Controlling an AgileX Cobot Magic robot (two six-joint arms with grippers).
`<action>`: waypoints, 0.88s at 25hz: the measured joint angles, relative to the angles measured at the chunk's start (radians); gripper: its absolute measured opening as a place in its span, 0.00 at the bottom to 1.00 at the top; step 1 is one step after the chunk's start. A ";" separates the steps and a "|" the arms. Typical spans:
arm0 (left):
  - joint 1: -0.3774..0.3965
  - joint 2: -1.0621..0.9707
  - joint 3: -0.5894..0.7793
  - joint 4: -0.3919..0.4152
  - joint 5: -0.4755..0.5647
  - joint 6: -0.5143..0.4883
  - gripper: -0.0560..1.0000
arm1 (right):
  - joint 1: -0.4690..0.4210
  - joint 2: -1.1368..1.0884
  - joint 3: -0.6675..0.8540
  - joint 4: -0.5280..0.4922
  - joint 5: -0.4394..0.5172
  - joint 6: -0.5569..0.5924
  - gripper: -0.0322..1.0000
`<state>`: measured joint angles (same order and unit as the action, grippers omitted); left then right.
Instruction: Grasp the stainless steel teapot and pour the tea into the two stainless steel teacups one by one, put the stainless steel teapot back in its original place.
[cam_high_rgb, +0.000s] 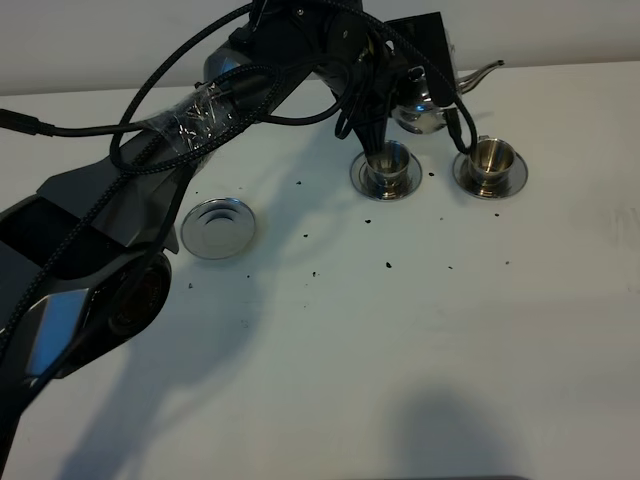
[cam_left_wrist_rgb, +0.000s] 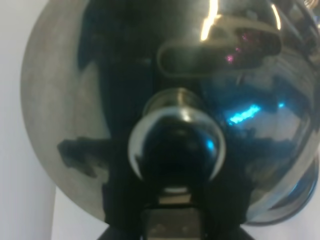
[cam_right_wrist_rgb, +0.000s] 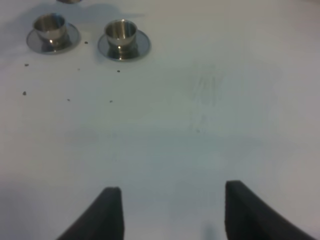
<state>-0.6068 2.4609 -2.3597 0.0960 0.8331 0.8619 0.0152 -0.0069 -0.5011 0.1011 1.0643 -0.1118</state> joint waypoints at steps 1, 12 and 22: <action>0.000 0.000 0.000 0.008 0.001 0.002 0.27 | 0.000 0.000 0.000 0.000 0.000 0.000 0.46; 0.000 0.000 0.000 0.052 -0.008 0.125 0.27 | 0.000 0.000 0.000 0.000 0.000 0.000 0.46; 0.000 0.000 0.000 0.090 -0.013 0.133 0.27 | 0.000 0.000 0.000 0.000 0.000 0.000 0.46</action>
<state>-0.6068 2.4609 -2.3597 0.1856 0.8199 0.9946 0.0152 -0.0069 -0.5011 0.1011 1.0643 -0.1118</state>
